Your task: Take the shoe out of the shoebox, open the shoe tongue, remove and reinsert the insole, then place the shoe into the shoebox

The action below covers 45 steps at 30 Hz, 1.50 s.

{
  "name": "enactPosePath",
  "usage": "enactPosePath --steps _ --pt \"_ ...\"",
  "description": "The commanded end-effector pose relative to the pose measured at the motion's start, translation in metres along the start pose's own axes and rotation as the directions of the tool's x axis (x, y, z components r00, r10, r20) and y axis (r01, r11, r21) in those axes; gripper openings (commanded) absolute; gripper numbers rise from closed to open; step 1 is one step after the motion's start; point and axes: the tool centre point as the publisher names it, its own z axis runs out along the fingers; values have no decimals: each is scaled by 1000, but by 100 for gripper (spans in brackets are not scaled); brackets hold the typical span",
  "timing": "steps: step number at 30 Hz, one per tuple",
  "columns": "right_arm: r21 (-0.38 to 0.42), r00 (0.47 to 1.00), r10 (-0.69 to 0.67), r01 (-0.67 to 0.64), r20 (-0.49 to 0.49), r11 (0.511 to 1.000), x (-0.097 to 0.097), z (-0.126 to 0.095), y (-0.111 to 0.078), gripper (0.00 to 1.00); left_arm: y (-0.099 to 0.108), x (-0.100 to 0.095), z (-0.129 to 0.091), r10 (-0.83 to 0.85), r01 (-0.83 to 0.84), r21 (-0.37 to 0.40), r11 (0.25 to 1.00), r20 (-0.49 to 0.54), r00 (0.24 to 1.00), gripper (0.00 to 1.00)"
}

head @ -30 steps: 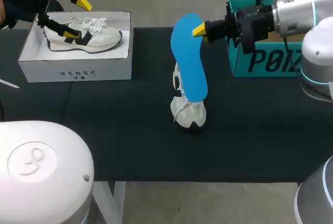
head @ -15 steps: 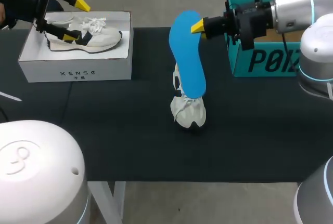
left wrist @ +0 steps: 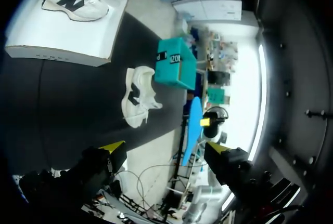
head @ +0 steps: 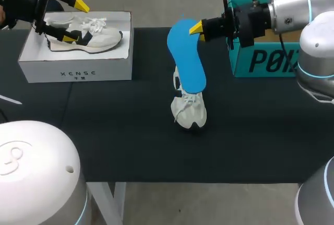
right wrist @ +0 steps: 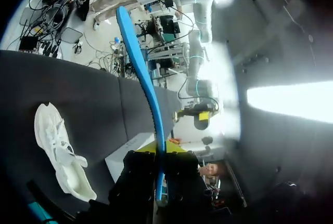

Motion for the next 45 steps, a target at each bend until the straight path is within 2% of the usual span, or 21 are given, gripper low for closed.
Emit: enactPosePath --steps 1,5,25,26,27,28,30,31,32,33,34,35,36,37,39,40,42,45 --pt "-59 998 63 -63 -5 996 -15 0 -13 0 1 0 0 -1 1 1 1000 3 1000 100" --pt "-134 989 142 -135 42 982 -30 0 -18 0 1 0 0 -1 1 1 1000 3 1000 100" --pt "-134 989 142 -135 42 982 -30 0 -18 0 1 0 0 -1 1 1 1000 3 1000 100" --pt "-75 972 234 -233 6 970 -27 4 -23 0 1 0 0 -1 1 1 1000 3 1000 100" --pt "-38 967 252 -253 -26 967 -26 6 -24 0 1 0 0 -1 1 1 1000 3 1000 100" --pt "22 940 335 -334 -67 942 -25 9 -28 0 1 0 0 -1 1 1 1000 3 1000 100" --pt "49 916 385 -382 -110 923 -24 12 -27 0 1 0 0 -1 1 1 1000 3 1000 100" --pt "113 851 496 -483 -172 868 -19 16 -29 0 1 0 0 -1 1 1 1000 3 1000 100" --pt "98 832 531 -522 -160 847 -17 17 -28 0 1 0 0 -1 1 1 1000 3 1000 100" --pt "105 771 622 -613 -138 783 -16 18 -25 0 1 0 0 -1 1 1 1000 3 1000 100" --pt "78 719 685 -681 -118 728 -13 19 -24 0 1 0 0 -1 1 1 1000 3 1000 100" --pt "71 709 694 -692 -122 719 -14 19 -19 0 1 0 0 -1 1 1 1000 3 1000 100" --pt "87 664 733 -729 -146 679 -14 21 -15 0 1 0 0 -1 1 1 1000 3 1000 100" --pt "33 638 761 -763 -116 645 -15 22 -10 0 1 0 0 -1 1 1 1000 3 1000 100" --pt "23 579 806 -810 -122 586 -17 21 -4 0 1 0 0 -1 1 1 1000 3 1000 100" --pt "-24 563 821 -826 -96 563 -19 20 -2 0 1 0 0 -1 1 1 1000 3 1000 100" --pt "-8 537 840 -843 -76 538 -23 16 0 0 1 0 0 -1 1 1 1000 3 1000 100" --pt "-17 537 842 -844 -55 537 -26 13 -1 0 1 0 0 -1 1 1 1000 3 1000 100"
